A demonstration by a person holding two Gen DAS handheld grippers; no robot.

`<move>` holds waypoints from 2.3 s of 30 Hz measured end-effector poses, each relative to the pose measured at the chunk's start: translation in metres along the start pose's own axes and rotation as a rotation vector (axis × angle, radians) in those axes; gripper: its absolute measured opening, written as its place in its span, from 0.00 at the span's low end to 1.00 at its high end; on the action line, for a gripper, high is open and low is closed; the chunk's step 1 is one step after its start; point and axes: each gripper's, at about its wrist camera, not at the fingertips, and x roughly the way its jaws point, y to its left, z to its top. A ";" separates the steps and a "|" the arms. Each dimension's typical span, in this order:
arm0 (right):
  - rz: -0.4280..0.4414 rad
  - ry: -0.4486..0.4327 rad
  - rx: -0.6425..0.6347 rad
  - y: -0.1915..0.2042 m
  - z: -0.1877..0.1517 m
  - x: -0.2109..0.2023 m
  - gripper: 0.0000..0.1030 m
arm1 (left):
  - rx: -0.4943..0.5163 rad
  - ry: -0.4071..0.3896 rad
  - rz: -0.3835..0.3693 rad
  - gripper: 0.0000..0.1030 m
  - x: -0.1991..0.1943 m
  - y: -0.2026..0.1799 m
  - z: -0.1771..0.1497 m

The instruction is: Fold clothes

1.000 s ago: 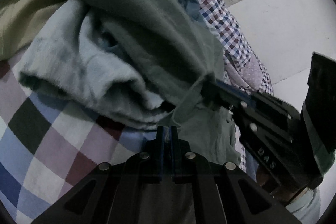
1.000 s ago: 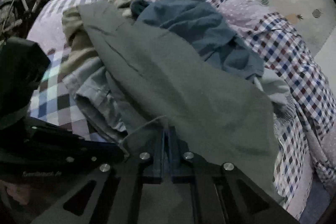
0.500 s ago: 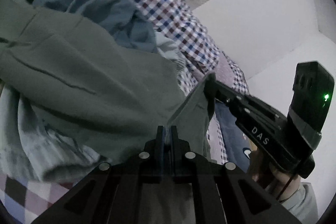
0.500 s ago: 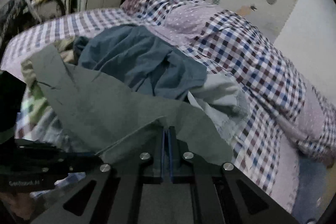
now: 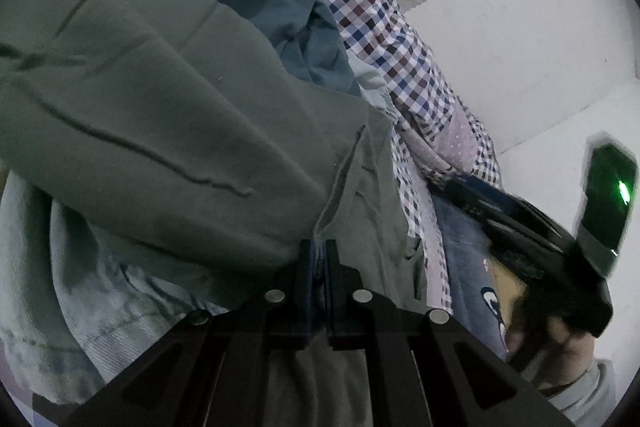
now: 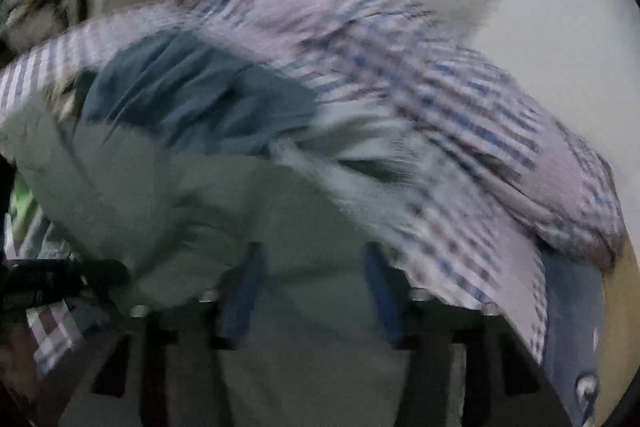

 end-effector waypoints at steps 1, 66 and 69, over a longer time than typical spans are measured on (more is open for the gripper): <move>-0.018 -0.013 0.034 -0.017 -0.005 -0.010 0.65 | 0.003 -0.001 0.001 0.03 -0.001 0.000 0.000; 0.047 0.270 0.529 -0.165 -0.284 -0.001 0.43 | 0.087 -0.107 0.061 0.03 0.004 -0.015 0.002; 0.000 0.294 0.420 -0.139 -0.282 -0.004 0.42 | 0.077 -0.110 0.060 0.03 0.004 -0.016 0.001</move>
